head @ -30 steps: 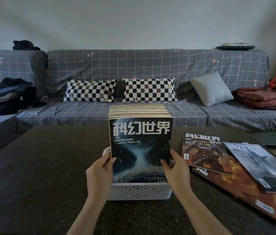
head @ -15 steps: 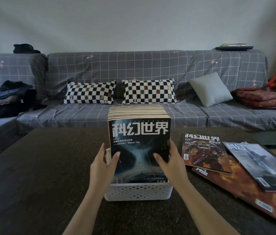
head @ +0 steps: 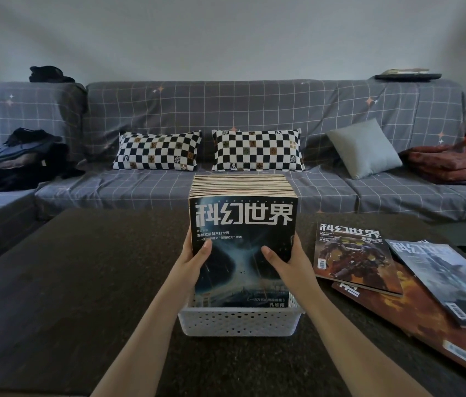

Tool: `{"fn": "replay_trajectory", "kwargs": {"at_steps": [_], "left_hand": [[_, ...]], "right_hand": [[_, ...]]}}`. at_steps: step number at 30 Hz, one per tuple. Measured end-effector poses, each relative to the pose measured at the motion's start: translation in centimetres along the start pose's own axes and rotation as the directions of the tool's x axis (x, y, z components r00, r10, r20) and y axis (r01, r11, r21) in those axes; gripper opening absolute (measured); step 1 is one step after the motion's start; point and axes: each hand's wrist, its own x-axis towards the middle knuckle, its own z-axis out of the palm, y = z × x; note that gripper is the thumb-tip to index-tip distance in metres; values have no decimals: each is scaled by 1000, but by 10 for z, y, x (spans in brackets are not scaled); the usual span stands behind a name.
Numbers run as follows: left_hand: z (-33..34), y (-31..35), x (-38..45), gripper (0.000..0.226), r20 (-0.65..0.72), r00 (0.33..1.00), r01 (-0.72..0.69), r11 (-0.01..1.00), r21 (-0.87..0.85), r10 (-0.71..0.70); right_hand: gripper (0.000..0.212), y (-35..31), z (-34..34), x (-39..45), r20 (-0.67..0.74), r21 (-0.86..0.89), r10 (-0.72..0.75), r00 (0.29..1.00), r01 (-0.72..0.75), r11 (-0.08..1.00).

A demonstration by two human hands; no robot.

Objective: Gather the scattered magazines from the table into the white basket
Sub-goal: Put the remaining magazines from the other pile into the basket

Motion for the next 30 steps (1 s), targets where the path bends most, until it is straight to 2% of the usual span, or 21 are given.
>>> {"fn": "replay_trajectory", "kwargs": {"at_steps": [4, 8, 10, 14, 16, 19, 20, 22, 24, 27, 30], "left_hand": [[-2, 1, 2, 74, 12, 1000, 24, 999, -31, -24], [-1, 2, -1, 75, 26, 1000, -6, 1000, 18, 5], [3, 3, -4, 74, -12, 1000, -24, 998, 64, 25], [9, 0, -10, 61, -172, 981, -45, 973, 227, 85], [12, -4, -20, 58, -298, 940, -74, 950, 303, 169], [20, -8, -42, 35, -481, 806, -129, 896, 425, 345], [25, -9, -48, 24, -481, 777, -159, 866, 475, 406], [39, -7, -58, 15, -411, 782, -219, 823, 523, 469], [56, -7, -63, 17, -311, 830, -270, 821, 503, 463], [86, -9, -67, 16, -158, 909, -270, 834, 482, 386], [119, -13, -66, 14, -39, 932, -307, 840, 447, 361]], "right_hand": [[70, 0, 0, 0, -10, -71, -12, 1000, 11, 997], [71, -1, -1, 0, -8, -82, -3, 1000, 3, 997], [71, -2, -2, -1, 1, -79, 6, 1000, -6, 997], [66, -3, -6, -4, 0, -50, 13, 1000, -13, 999], [68, -3, -9, -9, -4, -9, 24, 1000, -24, 1000], [69, -3, -14, -19, -34, 63, 25, 999, -23, 998], [68, -3, -16, -22, -55, 80, 26, 998, -21, 997], [64, -2, -20, -29, -91, 79, 29, 995, -21, 997], [59, -1, -26, -36, -115, 46, 21, 993, -16, 999], [48, -1, -40, -48, -161, 32, 12, 987, -7, 999], [34, 3, -64, -57, -205, -54, -6, 979, -5, 999]]}}
